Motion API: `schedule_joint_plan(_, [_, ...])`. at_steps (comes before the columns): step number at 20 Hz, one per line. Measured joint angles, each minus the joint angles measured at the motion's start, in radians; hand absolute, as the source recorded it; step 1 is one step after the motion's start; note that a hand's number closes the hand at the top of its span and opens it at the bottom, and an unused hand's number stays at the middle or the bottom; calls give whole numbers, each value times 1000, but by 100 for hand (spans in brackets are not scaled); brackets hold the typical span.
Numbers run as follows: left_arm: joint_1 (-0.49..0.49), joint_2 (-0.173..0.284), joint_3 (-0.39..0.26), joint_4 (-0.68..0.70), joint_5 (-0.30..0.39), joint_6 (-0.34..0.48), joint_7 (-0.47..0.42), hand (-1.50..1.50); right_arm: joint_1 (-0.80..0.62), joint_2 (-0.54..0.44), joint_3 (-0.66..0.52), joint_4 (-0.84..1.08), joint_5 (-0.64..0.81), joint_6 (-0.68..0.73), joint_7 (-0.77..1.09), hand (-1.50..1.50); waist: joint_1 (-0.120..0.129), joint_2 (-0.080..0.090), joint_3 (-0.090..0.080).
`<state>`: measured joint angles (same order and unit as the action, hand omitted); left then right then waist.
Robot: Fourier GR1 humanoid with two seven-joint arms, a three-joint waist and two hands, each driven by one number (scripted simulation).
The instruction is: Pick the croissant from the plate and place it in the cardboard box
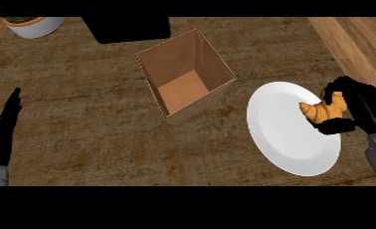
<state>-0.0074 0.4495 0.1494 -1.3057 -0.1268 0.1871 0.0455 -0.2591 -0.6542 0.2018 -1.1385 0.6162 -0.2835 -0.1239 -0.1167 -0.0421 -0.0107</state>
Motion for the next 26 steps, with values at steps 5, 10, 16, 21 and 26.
schedule_joint_plan(5, [-7,0,-7,-12,-6,-4,-5,0,16,33,38,-288,78,-22,224,150,21,6,1])
schedule_joint_plan(10, [-28,-8,-24,-21,-7,-20,-4,0,-12,86,104,-581,143,90,499,150,60,19,4])
schedule_joint_plan(16, [-84,-16,-33,2,-15,-35,1,0,-153,231,155,-760,182,243,804,150,100,34,7])
schedule_joint_plan(21, [-90,-29,-45,-9,-29,-43,1,0,-339,394,158,-660,225,279,948,150,123,40,9])
schedule_joint_plan(26, [-108,-44,-51,-18,-43,-40,20,0,-478,510,90,-437,209,229,929,150,132,44,10])
